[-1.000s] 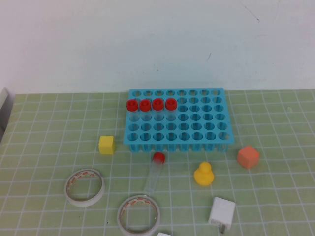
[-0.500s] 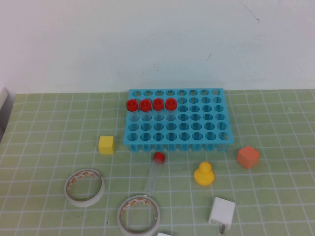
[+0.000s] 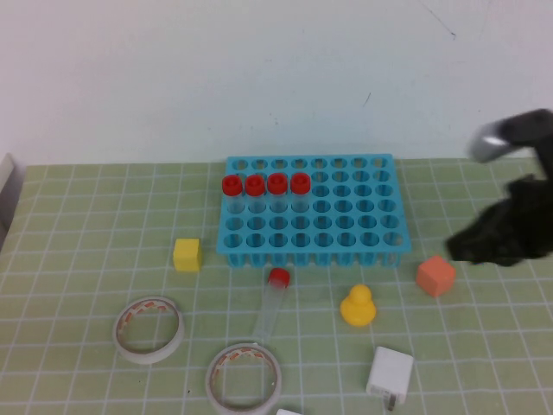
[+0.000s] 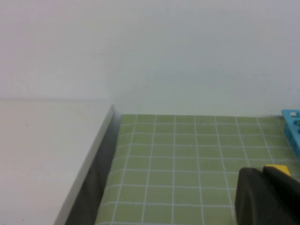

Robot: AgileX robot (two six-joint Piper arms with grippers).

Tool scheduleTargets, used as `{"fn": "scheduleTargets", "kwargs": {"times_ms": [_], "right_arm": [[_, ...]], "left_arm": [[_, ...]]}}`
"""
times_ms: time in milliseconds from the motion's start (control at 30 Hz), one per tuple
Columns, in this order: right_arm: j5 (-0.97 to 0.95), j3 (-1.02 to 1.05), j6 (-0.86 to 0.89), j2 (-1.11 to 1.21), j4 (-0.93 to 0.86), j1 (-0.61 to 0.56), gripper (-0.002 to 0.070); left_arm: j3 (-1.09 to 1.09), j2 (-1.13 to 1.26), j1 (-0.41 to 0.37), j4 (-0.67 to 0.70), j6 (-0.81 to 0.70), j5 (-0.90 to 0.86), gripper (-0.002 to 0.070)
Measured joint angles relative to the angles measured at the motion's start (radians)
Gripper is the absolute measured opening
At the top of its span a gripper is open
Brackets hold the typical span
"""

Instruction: Place the test tubes

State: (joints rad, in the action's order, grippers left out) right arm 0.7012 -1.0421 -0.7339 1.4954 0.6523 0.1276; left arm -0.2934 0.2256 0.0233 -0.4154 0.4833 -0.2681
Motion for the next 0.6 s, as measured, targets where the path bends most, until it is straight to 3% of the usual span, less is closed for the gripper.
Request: {"fn": "scheduleTargets", "kwargs": {"times_ms": [333,600], "right_arm": [[-0.056,-0.262,0.151,0.293,-0.082,0.342,-0.0001],[-0.043,-0.428,0.527,0.499,-0.498,0.522,-0.0001]], "left_arm": [[0.0,0.0,0.041,-0.014,0.0,-0.026,-0.0001],[0.0,0.0,0.041,-0.021,-0.002,-0.015,-0.0001]]}}
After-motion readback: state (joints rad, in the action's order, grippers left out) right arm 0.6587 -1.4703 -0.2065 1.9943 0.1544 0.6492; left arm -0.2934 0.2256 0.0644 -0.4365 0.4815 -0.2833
